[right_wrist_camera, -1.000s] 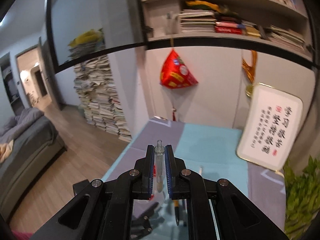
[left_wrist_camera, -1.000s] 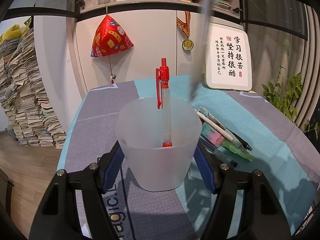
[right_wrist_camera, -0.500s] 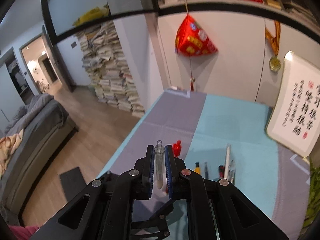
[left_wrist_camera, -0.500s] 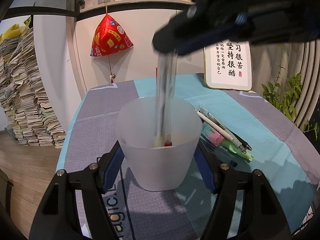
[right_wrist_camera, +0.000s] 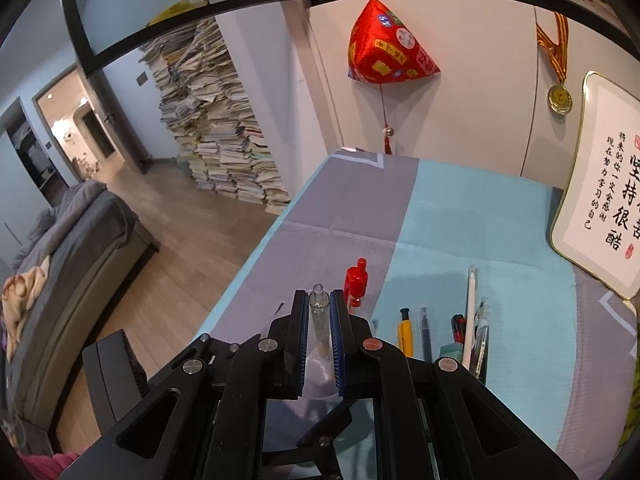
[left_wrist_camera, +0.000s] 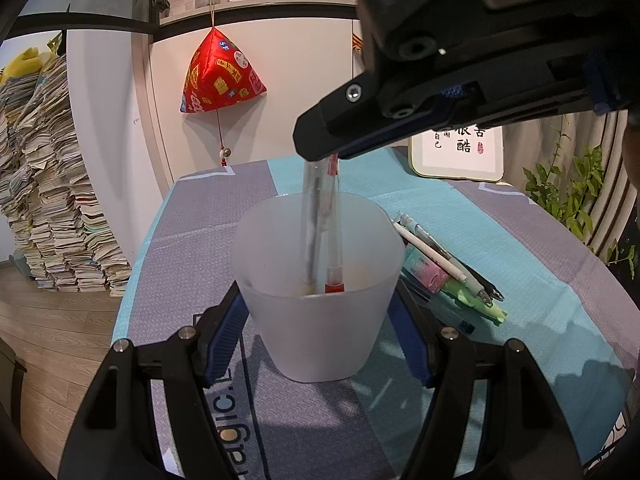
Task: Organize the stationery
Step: 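Carry the clear pen over the cup and release it inside, then grasp another clear gel pen beside the black pen with the right tool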
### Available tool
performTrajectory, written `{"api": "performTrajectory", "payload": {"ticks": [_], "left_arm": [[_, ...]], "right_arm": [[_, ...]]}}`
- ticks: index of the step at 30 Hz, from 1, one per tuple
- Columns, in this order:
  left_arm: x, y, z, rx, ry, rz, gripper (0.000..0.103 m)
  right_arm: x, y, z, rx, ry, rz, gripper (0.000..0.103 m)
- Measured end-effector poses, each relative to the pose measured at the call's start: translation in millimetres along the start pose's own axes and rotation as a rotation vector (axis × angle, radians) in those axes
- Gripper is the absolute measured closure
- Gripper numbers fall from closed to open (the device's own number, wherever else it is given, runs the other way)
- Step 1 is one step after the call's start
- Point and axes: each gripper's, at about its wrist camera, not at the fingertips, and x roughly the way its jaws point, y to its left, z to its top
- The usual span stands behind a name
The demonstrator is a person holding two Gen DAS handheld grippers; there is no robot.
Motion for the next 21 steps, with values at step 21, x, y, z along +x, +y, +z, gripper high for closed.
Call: {"api": "performTrajectory", "payload": {"ticks": [21], "left_arm": [[2, -1, -1, 0.000, 0.007, -0.001, 0.034]], "right_arm": [[-44, -29, 1, 0.068, -0.108, -0.029, 0.091]]}}
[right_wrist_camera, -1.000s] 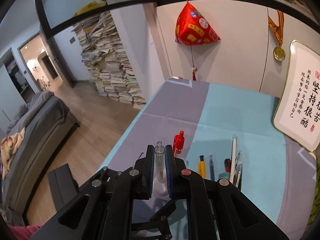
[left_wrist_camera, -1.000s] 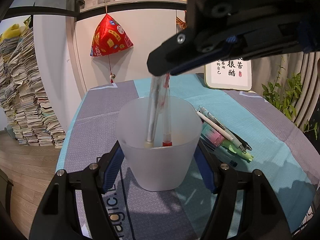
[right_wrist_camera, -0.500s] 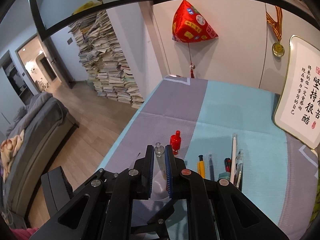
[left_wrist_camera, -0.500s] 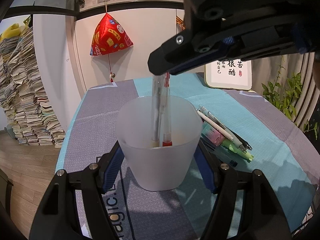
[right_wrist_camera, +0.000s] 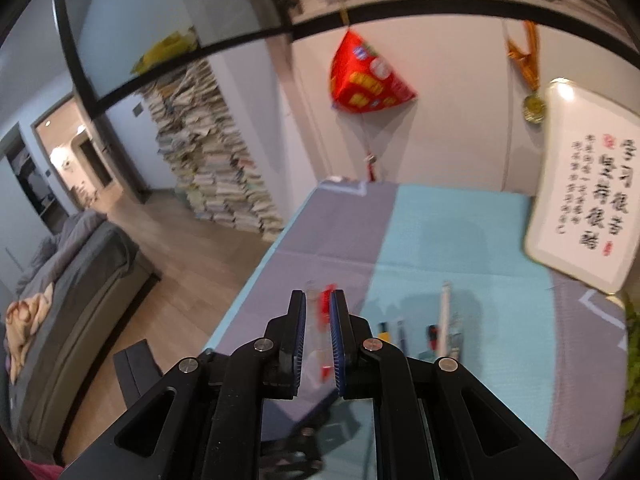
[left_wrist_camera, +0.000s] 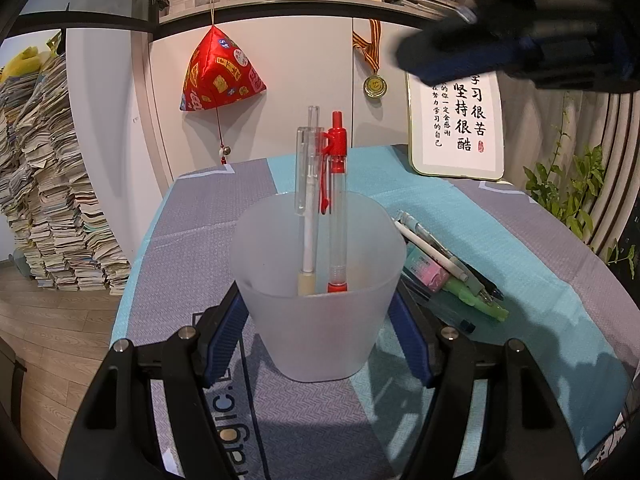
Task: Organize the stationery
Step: 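Grasp another clear gel pen beside the black pen with the right tool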
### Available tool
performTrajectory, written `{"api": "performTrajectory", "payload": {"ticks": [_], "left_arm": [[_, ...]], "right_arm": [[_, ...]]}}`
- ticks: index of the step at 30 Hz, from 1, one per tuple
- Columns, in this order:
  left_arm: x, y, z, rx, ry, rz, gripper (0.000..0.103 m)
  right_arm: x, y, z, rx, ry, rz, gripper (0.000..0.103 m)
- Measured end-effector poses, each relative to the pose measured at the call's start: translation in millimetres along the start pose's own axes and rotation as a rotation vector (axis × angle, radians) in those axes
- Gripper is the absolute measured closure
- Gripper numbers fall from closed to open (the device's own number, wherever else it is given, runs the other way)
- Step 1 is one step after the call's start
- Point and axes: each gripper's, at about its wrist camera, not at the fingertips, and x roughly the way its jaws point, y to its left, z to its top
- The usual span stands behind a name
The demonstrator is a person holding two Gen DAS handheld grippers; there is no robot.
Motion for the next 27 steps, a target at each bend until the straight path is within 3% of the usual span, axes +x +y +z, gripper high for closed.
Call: {"api": "performTrajectory", "payload": {"ticks": [4, 11, 16, 27], "left_arm": [[0, 0, 0, 0.000, 0.000, 0.000, 0.034], [0, 0, 0, 0.000, 0.001, 0.001, 0.034], [0, 0, 0, 0.000, 0.006, 0.001, 0.034], [0, 1, 1, 0.000, 0.007, 0.001, 0.034]], "right_arm": [[1, -39, -6, 0.080, 0.030, -0.111, 0.091], [39, -106, -33, 0.248, 0.183, -0.241, 0.091], [60, -112, -43, 0.251, 0.246, -0.213, 0.091], [87, -96, -38, 0.190, 0.286, -0.225, 0.091]]}}
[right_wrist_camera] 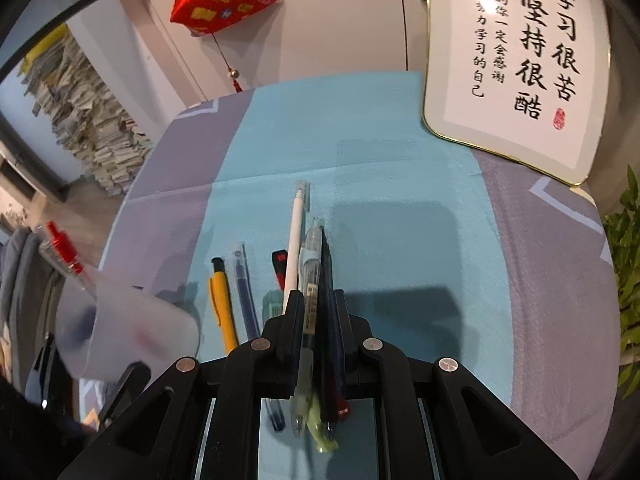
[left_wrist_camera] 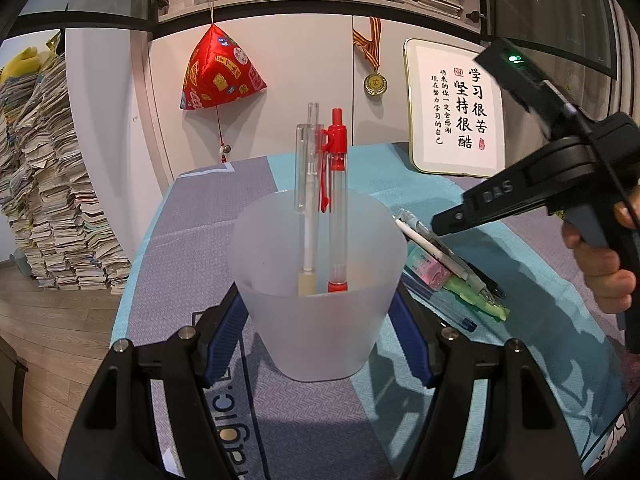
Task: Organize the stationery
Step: 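Grasp another clear gel pen beside the black pen with the right tool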
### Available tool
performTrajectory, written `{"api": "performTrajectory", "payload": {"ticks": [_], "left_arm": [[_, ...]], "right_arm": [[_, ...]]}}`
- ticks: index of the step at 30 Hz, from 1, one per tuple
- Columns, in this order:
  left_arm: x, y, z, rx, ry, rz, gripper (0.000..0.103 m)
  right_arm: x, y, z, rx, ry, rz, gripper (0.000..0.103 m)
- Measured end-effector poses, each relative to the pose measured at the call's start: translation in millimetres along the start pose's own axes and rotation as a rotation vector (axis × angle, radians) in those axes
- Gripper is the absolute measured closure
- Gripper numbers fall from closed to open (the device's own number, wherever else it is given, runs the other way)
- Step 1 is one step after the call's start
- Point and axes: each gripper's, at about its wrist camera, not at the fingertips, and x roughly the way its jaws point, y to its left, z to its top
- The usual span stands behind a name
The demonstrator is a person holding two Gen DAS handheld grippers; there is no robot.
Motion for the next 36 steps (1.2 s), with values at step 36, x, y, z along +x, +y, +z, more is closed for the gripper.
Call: {"api": "performTrajectory", "payload": {"ticks": [36], "left_arm": [[1, 0, 0, 0.001, 0.001, 0.000, 0.034]], "right_arm": [[-17, -99, -3, 0.180, -0.012, -0.212, 0.081]]}}
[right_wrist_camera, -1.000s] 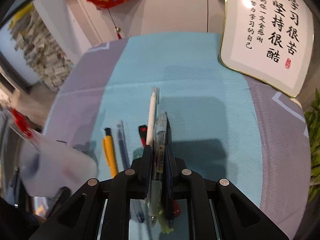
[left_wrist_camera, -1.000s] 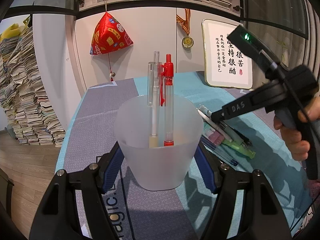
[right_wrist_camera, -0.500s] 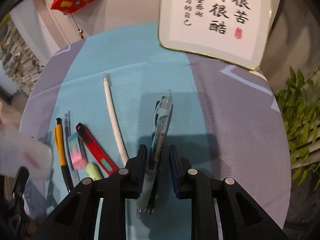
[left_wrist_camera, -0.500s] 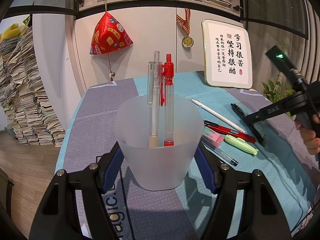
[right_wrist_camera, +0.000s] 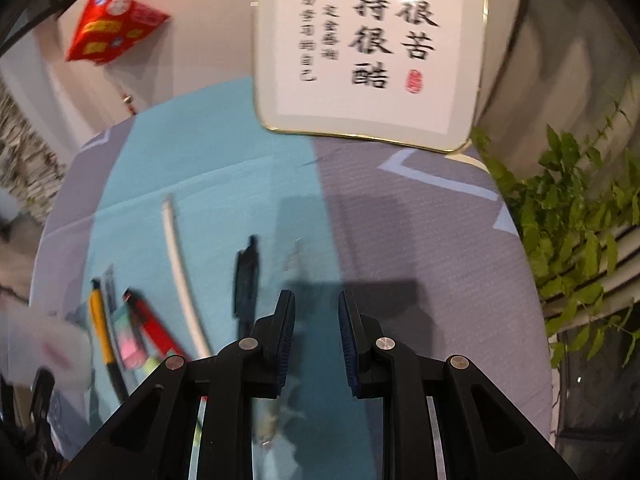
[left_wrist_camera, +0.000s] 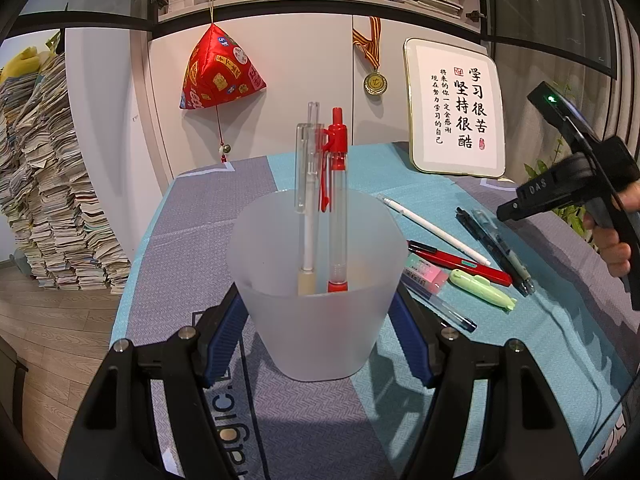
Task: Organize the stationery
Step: 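Grasp another clear gel pen beside the black pen with the right tool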
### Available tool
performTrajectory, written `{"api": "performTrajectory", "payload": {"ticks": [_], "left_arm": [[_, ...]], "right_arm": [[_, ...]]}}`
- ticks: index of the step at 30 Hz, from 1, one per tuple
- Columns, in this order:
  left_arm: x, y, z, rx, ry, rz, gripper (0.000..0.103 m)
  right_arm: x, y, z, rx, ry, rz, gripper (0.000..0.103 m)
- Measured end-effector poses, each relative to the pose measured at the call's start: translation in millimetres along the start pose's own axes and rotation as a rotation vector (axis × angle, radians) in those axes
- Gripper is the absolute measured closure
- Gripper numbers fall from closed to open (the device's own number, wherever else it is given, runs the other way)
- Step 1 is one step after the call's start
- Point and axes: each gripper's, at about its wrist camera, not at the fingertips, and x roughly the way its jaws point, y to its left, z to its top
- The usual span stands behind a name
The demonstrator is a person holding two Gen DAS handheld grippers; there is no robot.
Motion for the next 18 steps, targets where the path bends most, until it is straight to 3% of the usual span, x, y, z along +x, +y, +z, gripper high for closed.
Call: {"api": "performTrajectory", "payload": {"ticks": [3, 18], "left_arm": [[0, 0, 0, 0.000, 0.000, 0.000, 0.034], [-1, 0, 1, 0.002, -0.005, -0.017, 0.035]], "right_arm": [[3, -5, 3, 0.040, 0.022, 0.052, 0.081], [22, 20, 10, -0.005, 0.056, 0.003, 0.080]]}}
